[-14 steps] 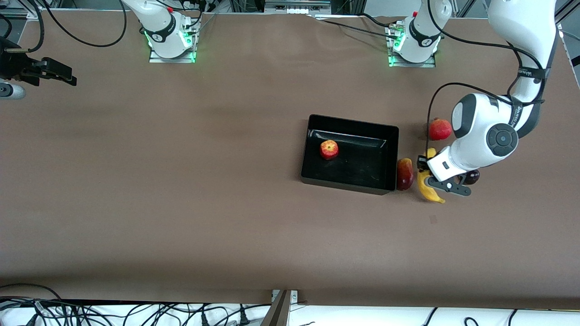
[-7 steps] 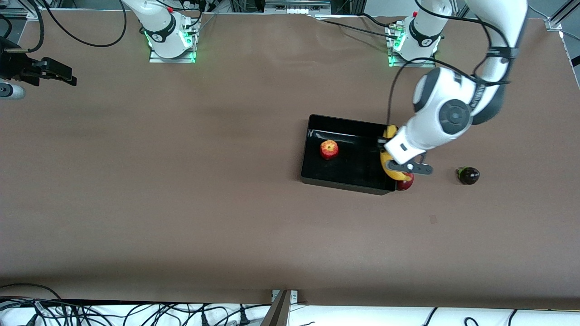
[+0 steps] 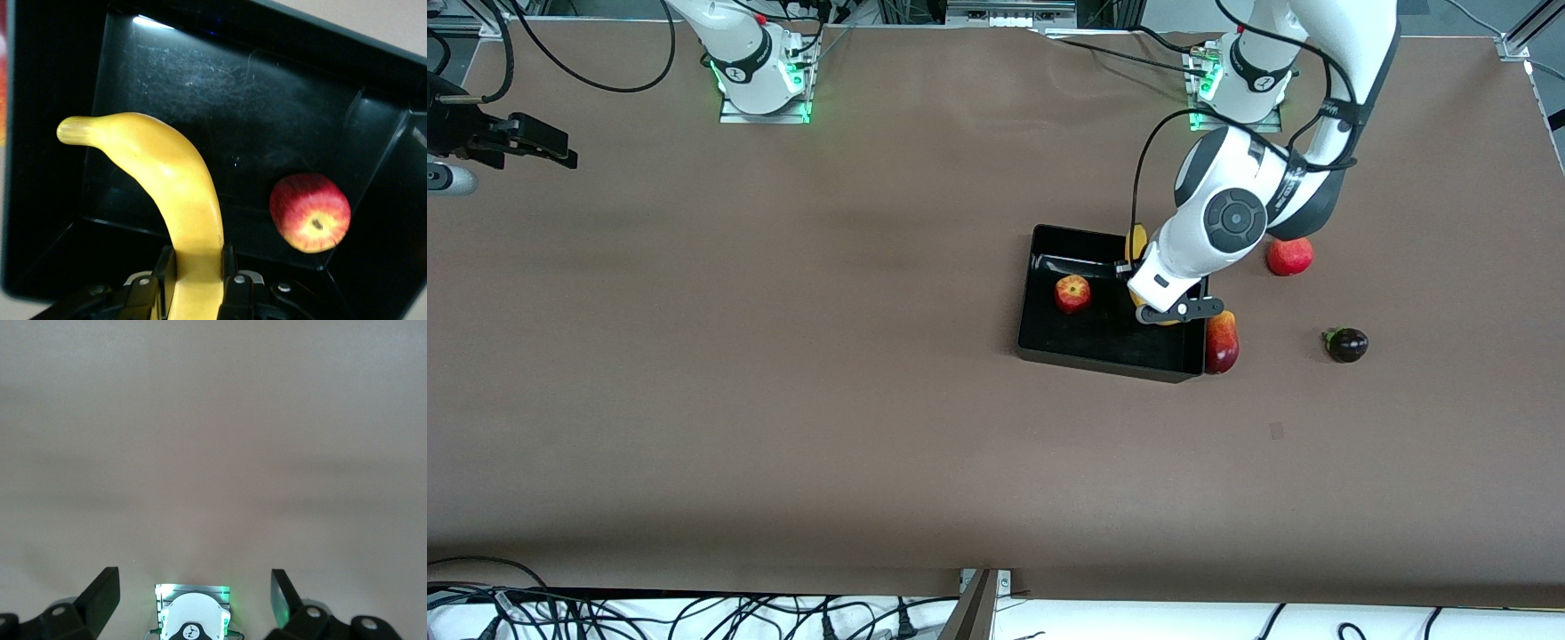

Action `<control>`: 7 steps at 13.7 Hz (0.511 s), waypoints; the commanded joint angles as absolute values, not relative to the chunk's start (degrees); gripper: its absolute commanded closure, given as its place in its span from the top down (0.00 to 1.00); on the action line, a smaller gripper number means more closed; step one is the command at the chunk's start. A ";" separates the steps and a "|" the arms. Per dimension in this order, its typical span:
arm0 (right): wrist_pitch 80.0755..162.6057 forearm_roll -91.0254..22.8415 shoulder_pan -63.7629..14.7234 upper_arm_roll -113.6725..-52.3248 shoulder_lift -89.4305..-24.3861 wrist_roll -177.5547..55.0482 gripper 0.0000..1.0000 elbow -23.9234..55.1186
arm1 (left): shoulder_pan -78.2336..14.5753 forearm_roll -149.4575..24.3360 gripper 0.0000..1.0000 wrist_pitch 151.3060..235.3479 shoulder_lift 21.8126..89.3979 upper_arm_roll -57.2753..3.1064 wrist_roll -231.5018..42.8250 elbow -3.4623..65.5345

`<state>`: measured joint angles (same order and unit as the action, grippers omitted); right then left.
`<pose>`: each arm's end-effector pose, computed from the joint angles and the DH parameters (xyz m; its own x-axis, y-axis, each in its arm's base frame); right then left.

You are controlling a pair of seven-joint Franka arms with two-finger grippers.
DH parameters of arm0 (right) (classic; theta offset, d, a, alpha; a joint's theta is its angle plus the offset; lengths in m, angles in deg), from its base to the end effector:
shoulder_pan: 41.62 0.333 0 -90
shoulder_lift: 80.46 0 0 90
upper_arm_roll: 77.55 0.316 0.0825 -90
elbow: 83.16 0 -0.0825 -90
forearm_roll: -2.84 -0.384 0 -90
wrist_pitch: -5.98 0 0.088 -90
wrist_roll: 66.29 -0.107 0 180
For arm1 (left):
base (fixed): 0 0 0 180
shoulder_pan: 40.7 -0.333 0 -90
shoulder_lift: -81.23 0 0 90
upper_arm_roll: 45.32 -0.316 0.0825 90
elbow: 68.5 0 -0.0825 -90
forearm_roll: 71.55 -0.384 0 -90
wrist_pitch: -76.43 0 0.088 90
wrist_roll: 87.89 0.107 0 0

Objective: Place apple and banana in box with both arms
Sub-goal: 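Lower the banana into the box and open the left gripper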

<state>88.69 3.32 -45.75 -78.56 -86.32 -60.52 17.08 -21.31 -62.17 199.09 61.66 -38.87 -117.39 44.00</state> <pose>0.5014 -0.0465 0.5861 0.9793 0.0122 -0.2019 0.0096 -0.9999 -0.0138 0.5323 -0.2631 0.2890 0.9616 0.1559 -0.2260 0.1722 -0.9836 0.0540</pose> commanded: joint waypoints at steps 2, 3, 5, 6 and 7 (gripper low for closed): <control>87.90 3.02 -45.40 -78.96 -85.82 -60.57 1.00 15.72 | -21.37 -61.00 0.00 202.02 57.77 -38.91 -117.77 43.03; 87.90 3.02 -45.40 -78.96 -85.82 -60.57 1.00 15.72 | -21.37 -61.01 0.00 202.28 57.06 -38.91 -117.68 42.68; 87.90 3.02 -45.40 -78.96 -85.82 -60.57 1.00 15.72 | -21.37 -61.27 0.00 204.56 56.09 -38.99 -117.68 41.80; 87.81 3.02 -45.40 -78.96 -85.82 -60.57 1.00 15.72 | -21.37 -61.36 0.00 205.18 56.00 -38.91 -117.60 41.98; 87.81 3.02 -45.40 -78.96 -85.82 -60.57 1.00 15.72 | -21.37 -61.44 0.00 205.19 55.65 -38.91 -117.59 41.80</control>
<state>88.69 3.32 -45.75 -78.56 -86.32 -60.52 17.07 -21.35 -62.17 205.07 56.50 -38.94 -117.73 43.25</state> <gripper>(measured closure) 0.000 0.683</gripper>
